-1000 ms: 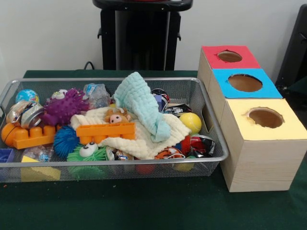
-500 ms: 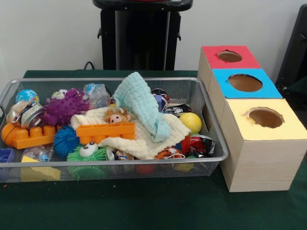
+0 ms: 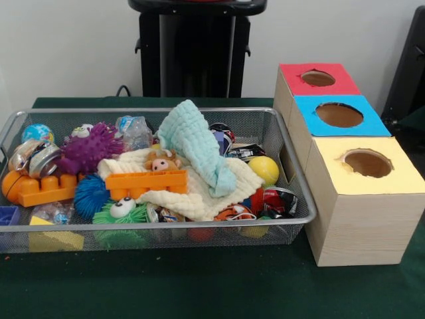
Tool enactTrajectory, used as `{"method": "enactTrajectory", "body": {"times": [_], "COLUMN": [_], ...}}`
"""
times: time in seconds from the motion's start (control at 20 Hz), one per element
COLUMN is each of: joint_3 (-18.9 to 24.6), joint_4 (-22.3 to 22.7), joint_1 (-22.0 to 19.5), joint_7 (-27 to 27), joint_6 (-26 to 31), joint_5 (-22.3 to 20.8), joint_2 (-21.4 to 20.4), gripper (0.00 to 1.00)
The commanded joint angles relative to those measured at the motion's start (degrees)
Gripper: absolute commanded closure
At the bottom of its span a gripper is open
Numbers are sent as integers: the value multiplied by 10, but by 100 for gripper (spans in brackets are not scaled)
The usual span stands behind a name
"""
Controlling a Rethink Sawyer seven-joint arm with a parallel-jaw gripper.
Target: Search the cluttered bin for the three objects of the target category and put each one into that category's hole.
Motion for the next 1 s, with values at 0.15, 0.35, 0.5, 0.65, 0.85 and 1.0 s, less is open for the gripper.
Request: {"method": "enactTrajectory", "body": {"times": [0.15, 0.35, 0.5, 0.65, 0.85, 1.0], "joint_3": [0, 25, 43, 62, 122, 176], "joint_4": [-134, -147, -154, -160, -171, -181], "joint_1": [-3, -5, -7, -10, -19, -26], "joint_7": [-132, -157, -178, -206, -251, -277], "joint_6": [28, 32, 35, 33, 39, 48], "joint_5": [-112, -143, -167, -198, -262, -311], "joint_2": [-7, -4, -2, -2, 6, 15], "gripper": [100, 100, 100, 100, 100, 100]}}
